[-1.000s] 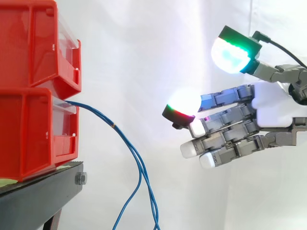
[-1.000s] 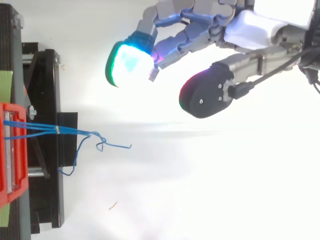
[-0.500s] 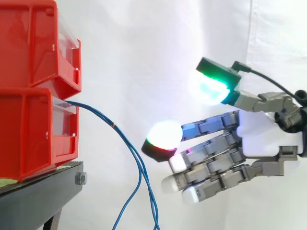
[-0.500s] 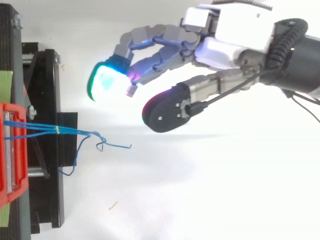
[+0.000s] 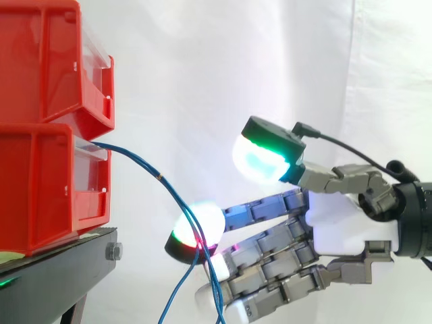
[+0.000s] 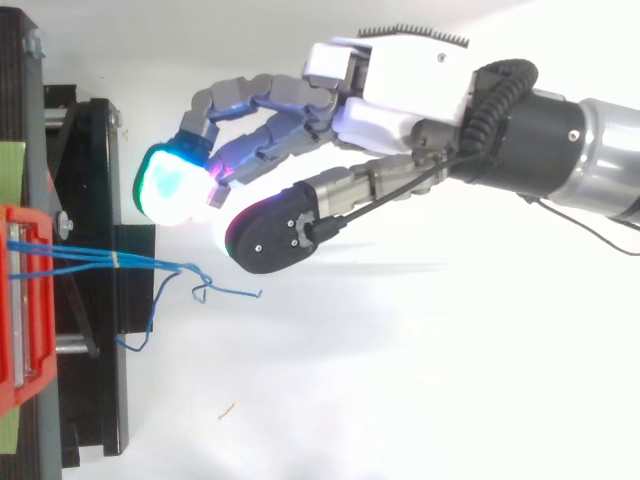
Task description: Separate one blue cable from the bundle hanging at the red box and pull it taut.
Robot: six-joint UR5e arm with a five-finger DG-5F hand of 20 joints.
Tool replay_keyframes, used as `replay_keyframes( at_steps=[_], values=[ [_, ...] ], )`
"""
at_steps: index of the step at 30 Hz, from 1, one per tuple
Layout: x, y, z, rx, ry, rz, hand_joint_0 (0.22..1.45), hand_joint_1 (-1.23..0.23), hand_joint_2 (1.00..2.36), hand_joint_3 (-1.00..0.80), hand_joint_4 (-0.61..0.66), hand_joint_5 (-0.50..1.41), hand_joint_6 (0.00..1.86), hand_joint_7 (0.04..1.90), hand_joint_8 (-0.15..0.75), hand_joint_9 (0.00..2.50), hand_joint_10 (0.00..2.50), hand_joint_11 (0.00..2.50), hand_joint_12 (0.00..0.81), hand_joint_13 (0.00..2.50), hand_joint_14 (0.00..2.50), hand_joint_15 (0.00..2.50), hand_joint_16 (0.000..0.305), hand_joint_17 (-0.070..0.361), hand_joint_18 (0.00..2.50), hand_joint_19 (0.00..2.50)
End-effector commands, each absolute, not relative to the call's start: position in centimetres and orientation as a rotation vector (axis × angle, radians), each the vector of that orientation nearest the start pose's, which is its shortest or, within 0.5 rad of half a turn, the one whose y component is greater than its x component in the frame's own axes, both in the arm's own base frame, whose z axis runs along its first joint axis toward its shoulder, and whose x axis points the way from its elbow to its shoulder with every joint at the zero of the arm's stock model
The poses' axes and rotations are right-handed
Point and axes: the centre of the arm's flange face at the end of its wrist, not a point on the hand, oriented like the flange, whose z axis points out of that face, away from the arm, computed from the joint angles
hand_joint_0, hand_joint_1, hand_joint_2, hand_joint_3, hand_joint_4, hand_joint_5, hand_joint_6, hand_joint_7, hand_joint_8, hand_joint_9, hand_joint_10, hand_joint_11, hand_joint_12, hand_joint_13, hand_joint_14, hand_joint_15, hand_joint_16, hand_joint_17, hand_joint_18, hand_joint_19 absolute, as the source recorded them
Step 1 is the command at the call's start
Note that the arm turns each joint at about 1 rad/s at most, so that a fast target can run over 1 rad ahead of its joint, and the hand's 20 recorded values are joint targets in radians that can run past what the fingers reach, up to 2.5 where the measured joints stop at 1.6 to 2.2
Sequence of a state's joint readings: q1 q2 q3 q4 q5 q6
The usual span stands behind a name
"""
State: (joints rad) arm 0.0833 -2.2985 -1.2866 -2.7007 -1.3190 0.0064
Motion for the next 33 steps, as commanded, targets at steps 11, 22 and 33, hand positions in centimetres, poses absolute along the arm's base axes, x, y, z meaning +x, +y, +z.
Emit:
replay_keyframes(
  at_steps=[11,22,33],
  values=[
    [76.5,-8.1,19.4,1.274,1.113,1.185,0.56,-0.64,1.00,-0.50,0.27,-0.22,0.50,0.96,0.364,0.51,0.01,0.60,0.432,0.43,0.01,0.23,0.059,0.133,0.62,0.27],
    [76.8,-7.6,18.6,1.257,1.121,1.226,0.56,-0.64,1.00,-0.50,0.27,-0.22,0.50,0.96,0.364,0.51,0.01,0.61,0.433,0.44,0.01,0.24,0.059,0.132,0.63,0.27],
    [77.2,-7.1,19.0,1.228,1.101,1.250,0.56,-0.64,1.00,-0.50,0.27,-0.22,0.50,0.96,0.364,0.51,0.01,0.61,0.433,0.44,0.01,0.24,0.059,0.132,0.63,0.27]
  ],
)
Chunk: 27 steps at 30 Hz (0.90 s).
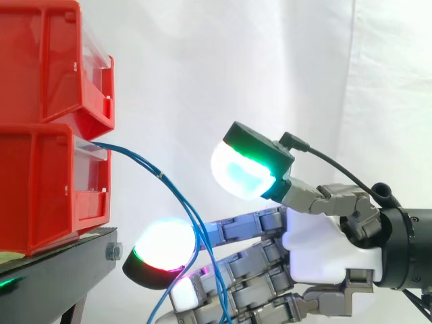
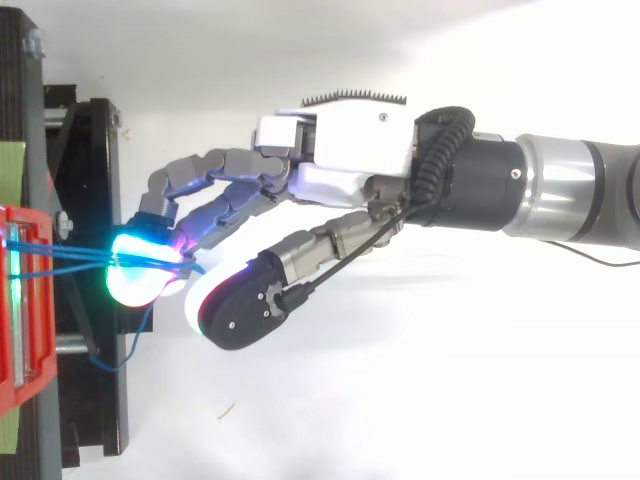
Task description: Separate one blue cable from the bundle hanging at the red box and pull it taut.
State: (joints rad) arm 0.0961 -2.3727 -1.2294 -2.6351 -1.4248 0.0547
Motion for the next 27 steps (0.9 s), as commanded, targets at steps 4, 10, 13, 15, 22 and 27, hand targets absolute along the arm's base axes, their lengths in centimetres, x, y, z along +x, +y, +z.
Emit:
replay_keyframes(
  at_steps=[4,10,13,15,22,27],
  values=[
    [77.3,-6.8,19.2,1.216,1.101,1.263,0.56,-0.64,1.00,-0.50,0.27,-0.22,0.50,0.96,0.365,0.51,0.01,0.61,0.432,0.44,0.01,0.24,0.059,0.133,0.63,0.27],
    [77.6,-6.3,19.6,1.199,1.103,1.268,0.56,-0.64,1.00,-0.50,0.27,-0.22,0.50,0.96,0.366,0.52,0.01,0.61,0.431,0.44,0.01,0.24,0.059,0.132,0.63,0.27],
    [77.8,-6.0,19.8,1.192,1.104,1.269,0.56,-0.64,1.00,-0.50,0.27,-0.22,0.50,0.96,0.364,0.51,0.01,0.60,0.432,0.44,0.01,0.24,0.059,0.132,0.63,0.27],
    [78.0,-5.9,20.3,1.183,1.099,1.273,0.56,-0.64,1.00,-0.50,0.27,-0.22,0.50,0.96,0.366,0.51,0.01,0.61,0.432,0.44,0.01,0.24,0.059,0.132,0.63,0.27],
    [78.0,-6.6,20.3,1.185,1.093,1.270,0.56,-0.64,1.00,-0.50,0.27,-0.22,0.50,0.96,0.367,0.52,0.01,0.61,0.433,0.44,0.01,0.24,0.059,0.132,0.63,0.27],
    [77.9,-7.3,20.3,1.188,1.087,1.264,0.56,-0.64,1.00,-0.50,0.28,-0.22,0.50,0.96,0.365,0.51,0.01,0.61,0.433,0.44,0.01,0.24,0.059,0.132,0.63,0.27]
  ],
)
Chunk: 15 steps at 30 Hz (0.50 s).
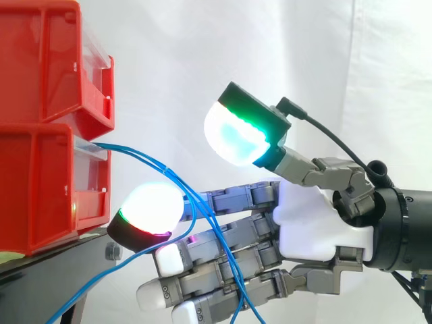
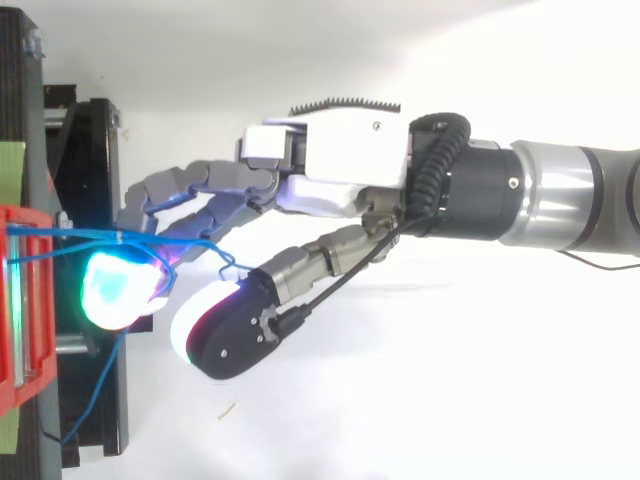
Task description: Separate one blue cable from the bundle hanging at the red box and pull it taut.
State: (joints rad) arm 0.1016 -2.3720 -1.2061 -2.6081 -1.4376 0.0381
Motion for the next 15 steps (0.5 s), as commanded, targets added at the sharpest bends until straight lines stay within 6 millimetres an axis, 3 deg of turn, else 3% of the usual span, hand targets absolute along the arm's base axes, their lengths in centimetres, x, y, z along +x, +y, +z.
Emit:
replay_keyframes(
  at_steps=[1,15],
  values=[
    [77.8,-7.6,20.3,1.192,1.088,1.257,0.56,-0.64,1.00,-0.50,0.28,-0.22,0.50,0.96,0.366,0.51,0.01,0.61,0.432,0.44,0.01,0.24,0.059,0.132,0.63,0.27],
    [77.2,-9.7,19.5,1.197,1.099,1.204,0.56,-0.63,1.00,-0.50,0.28,-0.22,0.50,0.96,0.366,0.52,0.01,0.61,0.431,0.46,0.01,0.25,0.058,0.131,0.65,0.27]
  ],
)
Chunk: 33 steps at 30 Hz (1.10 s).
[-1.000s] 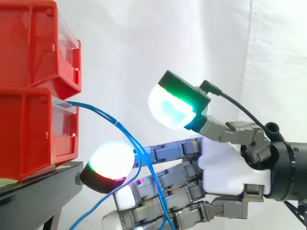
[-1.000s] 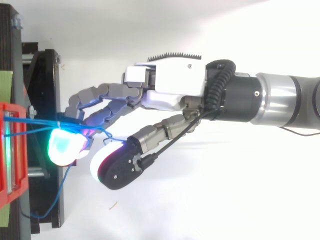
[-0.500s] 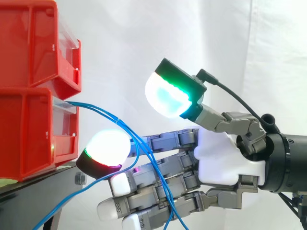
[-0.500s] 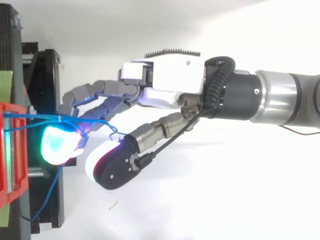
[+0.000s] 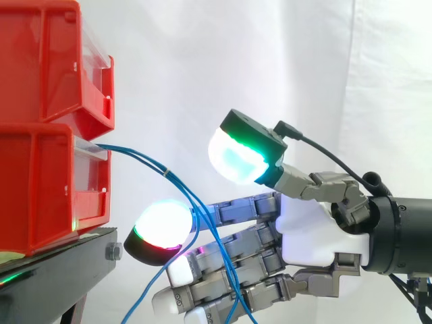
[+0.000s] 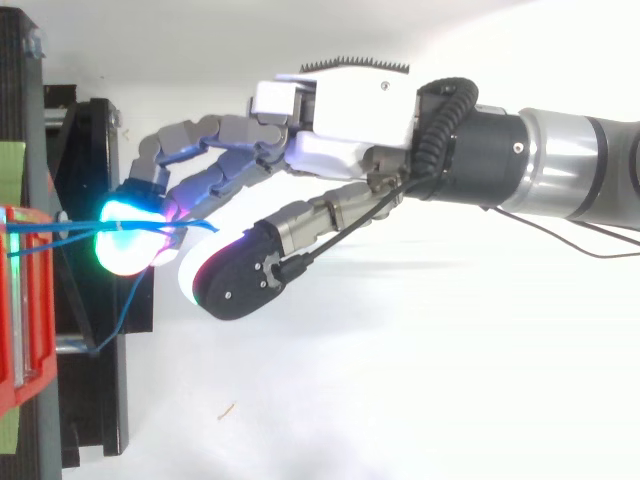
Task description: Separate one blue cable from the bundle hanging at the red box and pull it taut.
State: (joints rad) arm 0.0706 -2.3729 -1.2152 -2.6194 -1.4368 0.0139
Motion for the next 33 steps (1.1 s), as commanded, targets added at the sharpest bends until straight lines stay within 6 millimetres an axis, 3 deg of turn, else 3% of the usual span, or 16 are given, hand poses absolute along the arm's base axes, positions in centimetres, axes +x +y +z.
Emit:
replay_keyframes(
  at_steps=[1,23,33],
  values=[
    [77.2,-9.7,19.5,1.197,1.099,1.204,0.56,-0.63,1.00,-0.50,0.28,-0.22,0.50,0.96,0.368,0.52,0.01,0.61,0.433,0.47,0.01,0.25,0.058,0.131,0.65,0.27],
    [77.3,-9.2,19.7,1.183,1.105,1.224,0.60,-0.63,1.00,-0.46,0.30,-0.21,0.50,0.97,0.374,0.61,0.01,0.63,0.407,0.60,0.01,0.31,0.053,0.119,0.72,0.25],
    [77.1,-10.9,19.7,1.193,1.099,1.226,0.61,-0.63,1.01,-0.43,0.30,-0.20,0.50,0.99,0.375,0.63,0.01,0.64,0.408,0.62,0.01,0.32,0.053,0.118,0.72,0.26]
  ],
)
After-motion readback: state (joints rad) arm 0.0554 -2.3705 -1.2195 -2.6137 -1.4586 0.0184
